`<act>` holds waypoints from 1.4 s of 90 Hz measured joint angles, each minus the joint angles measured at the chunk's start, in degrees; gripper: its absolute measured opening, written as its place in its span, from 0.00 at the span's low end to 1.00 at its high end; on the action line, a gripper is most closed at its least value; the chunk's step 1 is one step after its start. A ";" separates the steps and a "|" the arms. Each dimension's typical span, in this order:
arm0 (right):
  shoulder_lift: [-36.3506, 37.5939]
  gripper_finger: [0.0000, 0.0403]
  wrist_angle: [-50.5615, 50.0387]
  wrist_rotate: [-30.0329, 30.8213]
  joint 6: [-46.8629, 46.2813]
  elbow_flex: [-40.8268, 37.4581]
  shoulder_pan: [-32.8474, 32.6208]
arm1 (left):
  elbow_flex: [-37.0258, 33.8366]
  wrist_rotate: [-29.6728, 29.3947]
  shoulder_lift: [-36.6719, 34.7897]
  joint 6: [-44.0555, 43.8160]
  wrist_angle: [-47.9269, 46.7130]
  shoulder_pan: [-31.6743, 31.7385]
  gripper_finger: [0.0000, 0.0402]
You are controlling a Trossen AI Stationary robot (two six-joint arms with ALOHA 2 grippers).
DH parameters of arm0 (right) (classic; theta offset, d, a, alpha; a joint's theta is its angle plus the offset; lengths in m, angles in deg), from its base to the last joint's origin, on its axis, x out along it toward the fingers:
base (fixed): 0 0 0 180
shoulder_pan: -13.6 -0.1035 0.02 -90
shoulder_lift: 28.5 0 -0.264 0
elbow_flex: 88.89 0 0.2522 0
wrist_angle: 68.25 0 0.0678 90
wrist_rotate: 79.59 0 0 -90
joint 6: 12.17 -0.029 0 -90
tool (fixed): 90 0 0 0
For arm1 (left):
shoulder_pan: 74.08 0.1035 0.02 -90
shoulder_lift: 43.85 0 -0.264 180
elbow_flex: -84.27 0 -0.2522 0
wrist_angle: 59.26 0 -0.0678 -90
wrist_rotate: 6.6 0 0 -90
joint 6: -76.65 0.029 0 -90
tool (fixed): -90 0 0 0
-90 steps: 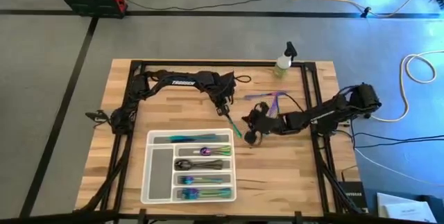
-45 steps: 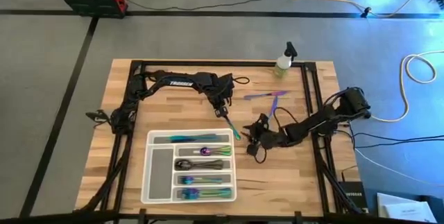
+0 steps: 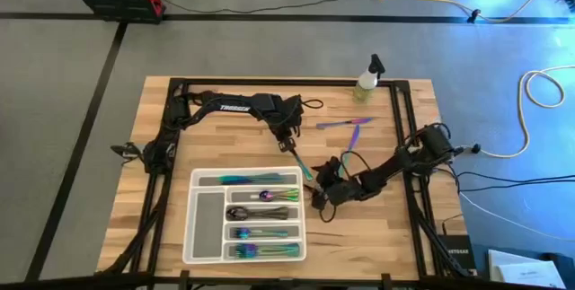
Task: Sort silverware
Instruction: Put the blue table knife into the white silverware tray
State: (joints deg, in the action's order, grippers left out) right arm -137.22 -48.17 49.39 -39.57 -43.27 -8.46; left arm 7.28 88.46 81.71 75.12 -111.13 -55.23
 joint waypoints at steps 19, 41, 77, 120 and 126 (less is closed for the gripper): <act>-0.23 0.70 -3.86 3.27 -2.81 1.24 0.18 | 0.04 2.20 0.00 -0.02 -0.15 0.11 0.00; 1.21 0.56 -12.23 9.81 -5.27 1.16 0.28 | 0.07 2.83 -0.02 -0.20 -0.18 0.07 0.00; 1.41 0.51 -8.45 9.97 -8.41 -2.24 0.43 | -0.33 2.71 -4.34 -0.25 -0.97 -0.20 0.00; 2.81 0.51 15.23 -2.20 -0.60 -13.47 5.04 | -0.11 3.61 -6.43 4.24 -2.21 -2.04 0.00; 2.81 0.51 15.73 -2.66 0.55 -13.49 5.37 | -0.55 3.20 -6.43 6.11 -1.27 -2.83 0.00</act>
State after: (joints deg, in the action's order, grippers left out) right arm -134.41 -32.44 46.73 -39.02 -56.76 -3.09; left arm 6.73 91.65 75.28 81.23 -112.40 -58.06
